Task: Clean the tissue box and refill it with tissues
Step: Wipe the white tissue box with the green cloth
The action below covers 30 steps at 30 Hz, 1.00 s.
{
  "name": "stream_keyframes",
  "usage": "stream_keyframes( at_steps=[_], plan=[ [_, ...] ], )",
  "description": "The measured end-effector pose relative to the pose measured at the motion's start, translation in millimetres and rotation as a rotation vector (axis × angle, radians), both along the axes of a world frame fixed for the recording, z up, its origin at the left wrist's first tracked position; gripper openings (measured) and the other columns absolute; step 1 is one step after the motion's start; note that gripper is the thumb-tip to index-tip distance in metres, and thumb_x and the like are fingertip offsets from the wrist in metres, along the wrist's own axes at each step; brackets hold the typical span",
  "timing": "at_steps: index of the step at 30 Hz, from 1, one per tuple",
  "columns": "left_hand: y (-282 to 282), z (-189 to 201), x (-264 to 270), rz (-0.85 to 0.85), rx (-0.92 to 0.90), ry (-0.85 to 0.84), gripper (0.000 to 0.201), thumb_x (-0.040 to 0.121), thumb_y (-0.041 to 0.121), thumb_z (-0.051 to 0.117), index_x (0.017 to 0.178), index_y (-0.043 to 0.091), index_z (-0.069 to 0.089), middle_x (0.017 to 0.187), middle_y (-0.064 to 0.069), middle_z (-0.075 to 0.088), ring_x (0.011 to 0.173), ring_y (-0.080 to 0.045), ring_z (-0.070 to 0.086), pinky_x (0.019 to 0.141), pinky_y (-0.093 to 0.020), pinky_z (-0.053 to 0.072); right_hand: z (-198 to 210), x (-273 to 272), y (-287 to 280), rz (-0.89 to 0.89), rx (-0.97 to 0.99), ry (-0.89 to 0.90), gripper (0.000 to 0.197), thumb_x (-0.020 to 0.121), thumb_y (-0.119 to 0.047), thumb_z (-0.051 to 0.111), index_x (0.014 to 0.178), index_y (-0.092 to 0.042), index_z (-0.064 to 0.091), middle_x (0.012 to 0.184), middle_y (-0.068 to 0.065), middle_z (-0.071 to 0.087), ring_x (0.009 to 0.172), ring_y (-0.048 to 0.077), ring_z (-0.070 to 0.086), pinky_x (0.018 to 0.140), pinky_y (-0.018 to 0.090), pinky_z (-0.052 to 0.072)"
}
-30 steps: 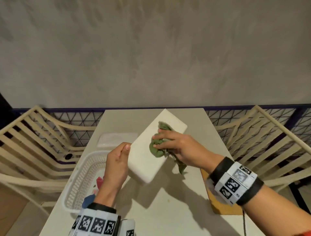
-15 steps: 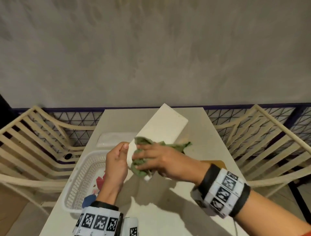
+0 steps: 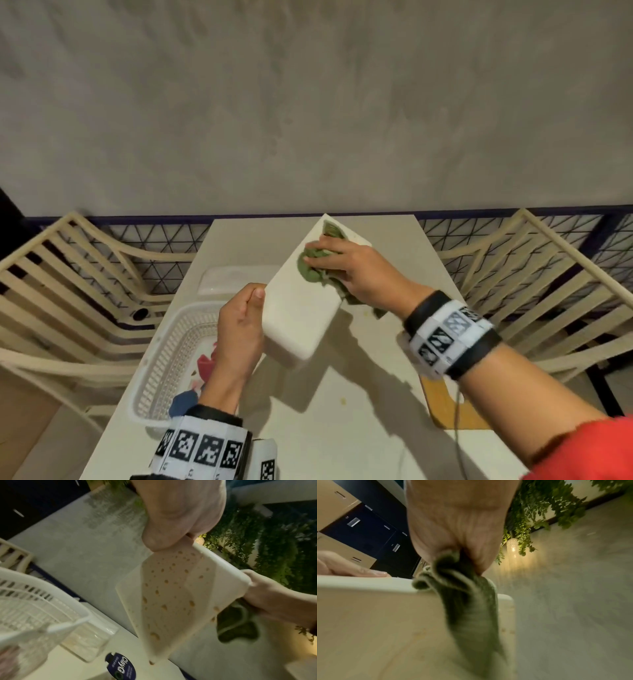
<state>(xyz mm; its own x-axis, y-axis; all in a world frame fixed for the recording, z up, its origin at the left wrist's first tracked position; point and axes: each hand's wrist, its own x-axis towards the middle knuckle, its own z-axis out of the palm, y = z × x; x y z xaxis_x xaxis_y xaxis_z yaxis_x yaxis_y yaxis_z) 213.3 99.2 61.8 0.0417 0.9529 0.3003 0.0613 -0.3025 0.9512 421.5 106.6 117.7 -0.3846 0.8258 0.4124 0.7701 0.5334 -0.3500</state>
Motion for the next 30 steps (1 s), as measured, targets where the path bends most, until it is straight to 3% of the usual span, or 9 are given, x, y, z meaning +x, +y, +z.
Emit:
stream_keyframes(
  at_steps=[3, 5, 9, 11, 15, 17, 20, 25, 30],
  plan=[
    [3, 0, 5, 0.040, -0.022, -0.070, 0.032, 0.096, 0.022, 0.042, 0.072, 0.018, 0.063, 0.069, -0.006, 0.060, 0.068, -0.022, 0.051, 0.061, -0.034, 0.038, -15, -34, -11, 0.230, 0.034, -0.080, 0.031, 0.081, -0.003, 0.058, 0.110, -0.005, 0.067, 0.126, 0.018, 0.059, 0.121, 0.033, 0.051, 0.106, 0.036, 0.035],
    [5, -2, -1, 0.023, -0.025, -0.065, 0.033, 0.095, 0.022, 0.042, 0.071, 0.020, 0.065, 0.071, -0.006, 0.061, 0.068, -0.022, 0.052, 0.063, -0.036, 0.040, -16, -13, -21, 0.301, -0.012, -0.126, 0.032, 0.082, 0.004, 0.059, 0.111, -0.007, 0.067, 0.129, 0.013, 0.058, 0.127, 0.029, 0.044, 0.109, 0.028, 0.029],
    [0, -3, -4, -0.024, 0.002, -0.008, 0.029, 0.088, 0.031, 0.042, 0.074, 0.014, 0.061, 0.067, -0.006, 0.058, 0.064, -0.020, 0.048, 0.061, -0.034, 0.036, 5, 26, 9, -0.099, -0.008, -0.017, 0.036, 0.084, 0.001, 0.058, 0.116, -0.014, 0.065, 0.134, 0.007, 0.055, 0.126, 0.025, 0.049, 0.108, 0.038, 0.038],
    [1, -2, 1, -0.021, 0.006, -0.019, 0.030, 0.088, 0.030, 0.043, 0.073, 0.014, 0.062, 0.064, -0.002, 0.058, 0.063, -0.019, 0.049, 0.058, -0.033, 0.036, 11, -1, 15, -0.053, 0.007, 0.000, 0.034, 0.085, -0.002, 0.059, 0.117, -0.012, 0.065, 0.133, 0.010, 0.056, 0.123, 0.028, 0.051, 0.105, 0.041, 0.041],
    [2, -2, -1, -0.024, -0.023, -0.071, 0.030, 0.091, 0.026, 0.046, 0.069, 0.017, 0.066, 0.062, -0.002, 0.062, 0.060, -0.014, 0.050, 0.054, -0.027, 0.039, -4, -4, -14, 0.198, -0.068, -0.109, 0.032, 0.086, -0.006, 0.058, 0.116, -0.014, 0.065, 0.135, 0.005, 0.055, 0.131, 0.020, 0.042, 0.108, 0.028, 0.032],
    [0, -4, -5, -0.038, -0.015, -0.042, 0.030, 0.088, 0.029, 0.046, 0.073, 0.012, 0.064, 0.069, -0.018, 0.062, 0.064, -0.020, 0.051, 0.060, -0.032, 0.039, -1, 28, -10, 0.042, -0.103, -0.058, 0.035, 0.085, -0.003, 0.060, 0.116, -0.018, 0.065, 0.136, -0.001, 0.054, 0.128, 0.010, 0.041, 0.109, 0.033, 0.035],
    [0, -4, -2, -0.040, -0.001, -0.025, 0.029, 0.087, 0.031, 0.044, 0.075, 0.012, 0.062, 0.070, -0.019, 0.059, 0.065, -0.023, 0.049, 0.062, -0.034, 0.036, 3, 33, 10, -0.129, -0.032, -0.016, 0.037, 0.083, 0.001, 0.060, 0.117, -0.014, 0.065, 0.134, 0.007, 0.055, 0.123, 0.024, 0.050, 0.101, 0.044, 0.043],
    [3, -3, 4, -0.021, -0.029, -0.093, 0.028, 0.086, 0.030, 0.044, 0.071, 0.019, 0.065, 0.064, -0.001, 0.063, 0.064, -0.019, 0.052, 0.059, -0.032, 0.041, -15, -27, -19, 0.264, -0.018, -0.131, 0.036, 0.082, 0.000, 0.063, 0.116, -0.010, 0.064, 0.133, 0.011, 0.056, 0.128, 0.029, 0.044, 0.106, 0.033, 0.033],
    [4, -2, 4, 0.010, 0.010, -0.031, 0.029, 0.093, 0.024, 0.044, 0.072, 0.016, 0.063, 0.063, 0.004, 0.062, 0.061, -0.010, 0.051, 0.055, -0.025, 0.040, -10, 5, 6, -0.122, -0.053, 0.086, 0.041, 0.081, 0.003, 0.058, 0.118, -0.016, 0.065, 0.136, 0.005, 0.054, 0.125, 0.024, 0.049, 0.105, 0.041, 0.040]
  ],
)
